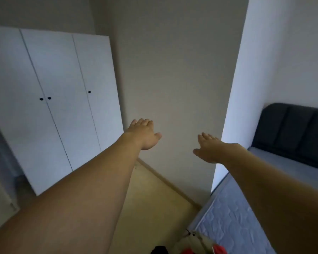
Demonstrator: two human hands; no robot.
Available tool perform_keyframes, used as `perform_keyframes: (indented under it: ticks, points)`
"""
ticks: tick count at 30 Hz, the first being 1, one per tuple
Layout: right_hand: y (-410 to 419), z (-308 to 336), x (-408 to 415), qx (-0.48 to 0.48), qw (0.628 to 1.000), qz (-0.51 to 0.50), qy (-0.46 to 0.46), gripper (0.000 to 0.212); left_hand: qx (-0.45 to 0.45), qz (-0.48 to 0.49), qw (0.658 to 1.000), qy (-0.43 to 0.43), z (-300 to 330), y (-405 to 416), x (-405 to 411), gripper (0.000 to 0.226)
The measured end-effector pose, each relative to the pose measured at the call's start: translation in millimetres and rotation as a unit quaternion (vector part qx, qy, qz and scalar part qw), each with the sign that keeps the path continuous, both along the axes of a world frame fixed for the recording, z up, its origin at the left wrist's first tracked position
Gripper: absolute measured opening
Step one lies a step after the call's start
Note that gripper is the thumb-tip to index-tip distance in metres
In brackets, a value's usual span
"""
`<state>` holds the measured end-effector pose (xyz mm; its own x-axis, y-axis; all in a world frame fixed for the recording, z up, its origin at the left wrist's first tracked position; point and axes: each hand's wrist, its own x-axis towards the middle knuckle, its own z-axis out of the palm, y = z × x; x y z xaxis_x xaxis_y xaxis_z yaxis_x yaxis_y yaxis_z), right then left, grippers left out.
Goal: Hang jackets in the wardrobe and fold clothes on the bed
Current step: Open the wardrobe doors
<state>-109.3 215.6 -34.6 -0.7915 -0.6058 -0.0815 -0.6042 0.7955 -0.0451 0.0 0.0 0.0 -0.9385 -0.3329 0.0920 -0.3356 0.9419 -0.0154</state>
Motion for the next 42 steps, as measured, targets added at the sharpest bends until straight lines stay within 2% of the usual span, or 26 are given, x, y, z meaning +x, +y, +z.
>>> perform_keyframes:
  ticks: [5,14,23,31,37,42]
  points:
    - [7,-6,-25,-0.011,1.0,0.0,-0.009,0.071,-0.019,-0.01,1.0,-0.008,1,14,-28,0.072]
    - [-128,5,-34,-0.026,0.994,0.104,-0.003,0.071,-0.033,0.077,0.996,-0.02,10,-86,-6,0.07]
    - [-347,19,-27,-0.043,0.984,0.173,0.013,0.069,-0.053,0.151,0.987,-0.021,16,-300,15,0.071]
    - [-558,66,-30,-0.1,0.968,0.231,0.019,0.063,-0.036,0.193,0.98,-0.013,39,-504,17,0.072]
    - [-691,63,-69,-0.097,0.962,0.254,0.017,0.062,0.011,0.242,0.97,0.005,34,-650,1,0.073]
    - [-811,62,-119,-0.124,0.955,0.271,0.001,0.06,0.007,0.289,0.957,0.006,34,-758,-30,0.074]
